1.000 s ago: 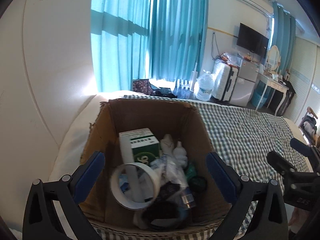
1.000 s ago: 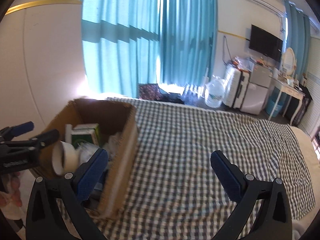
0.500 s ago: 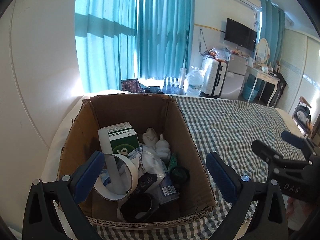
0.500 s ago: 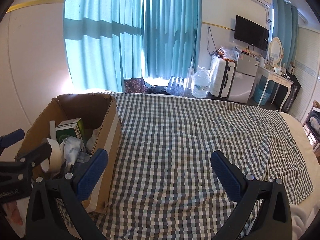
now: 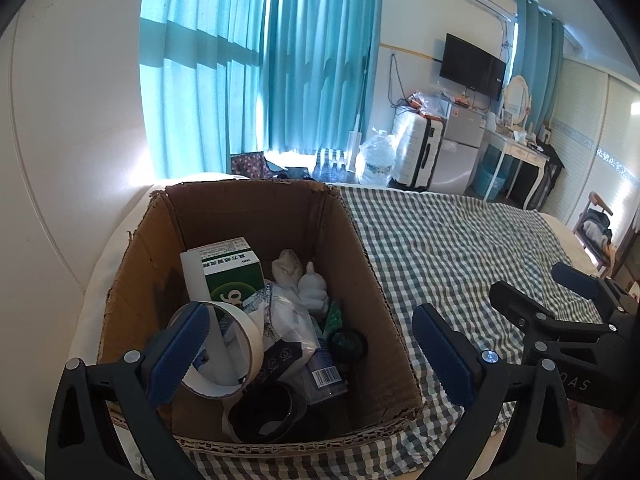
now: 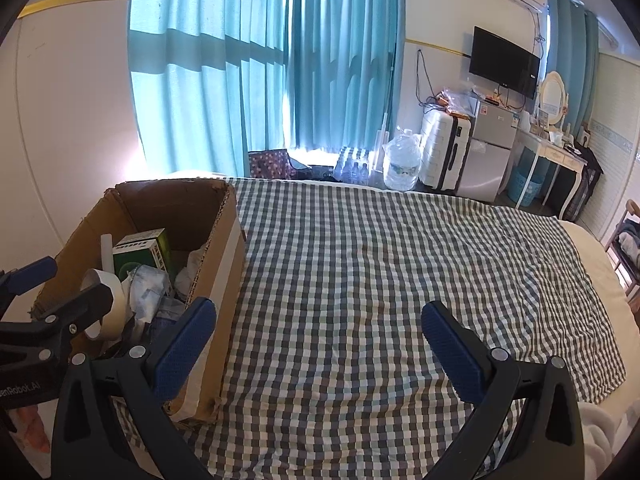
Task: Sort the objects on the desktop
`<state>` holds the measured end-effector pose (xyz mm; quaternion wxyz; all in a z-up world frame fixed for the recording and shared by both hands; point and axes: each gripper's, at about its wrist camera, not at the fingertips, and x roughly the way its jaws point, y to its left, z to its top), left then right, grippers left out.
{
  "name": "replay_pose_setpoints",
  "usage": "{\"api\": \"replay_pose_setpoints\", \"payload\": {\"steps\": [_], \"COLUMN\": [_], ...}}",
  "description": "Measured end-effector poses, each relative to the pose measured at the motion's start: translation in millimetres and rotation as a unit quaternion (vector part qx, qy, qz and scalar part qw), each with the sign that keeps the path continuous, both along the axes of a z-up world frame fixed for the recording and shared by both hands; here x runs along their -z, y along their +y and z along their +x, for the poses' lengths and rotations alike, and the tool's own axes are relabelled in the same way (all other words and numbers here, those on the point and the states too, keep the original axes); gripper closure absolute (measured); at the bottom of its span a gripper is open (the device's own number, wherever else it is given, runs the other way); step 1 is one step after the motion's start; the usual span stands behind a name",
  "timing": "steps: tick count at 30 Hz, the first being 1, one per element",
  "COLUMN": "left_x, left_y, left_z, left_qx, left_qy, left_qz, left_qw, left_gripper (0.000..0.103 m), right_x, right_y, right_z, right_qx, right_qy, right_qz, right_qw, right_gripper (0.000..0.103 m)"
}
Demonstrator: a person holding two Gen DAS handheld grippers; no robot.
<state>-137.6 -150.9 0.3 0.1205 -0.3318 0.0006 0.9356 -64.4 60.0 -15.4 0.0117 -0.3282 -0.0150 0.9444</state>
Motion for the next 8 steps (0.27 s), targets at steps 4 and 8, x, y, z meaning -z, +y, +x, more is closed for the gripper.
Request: {"api": "replay_pose_setpoints", "payload": {"steps": [4, 8], "left_x": [1.8, 6.3], "left_y": [-1.8, -2.8], "left_z": [1.0, -2.7], "left_qx": [0.0, -0.009], "left_qy": [-0.003, -0.02], "left_qz": [0.01, 0.013], "left_qw": [0.9999, 0.9997], "left_gripper": [0.0, 0.0], "right_x": [2.5, 3.2], "right_y": [1.6, 4.6], "right_z": [-3.0, -3.5], "right_qx": [0.004, 0.007], "right_qy": [-0.01, -0.013], "right_qz": [0.001, -0.005], "right_qw": [1.0, 1.0], "right_gripper": [0.0, 0.0]}}
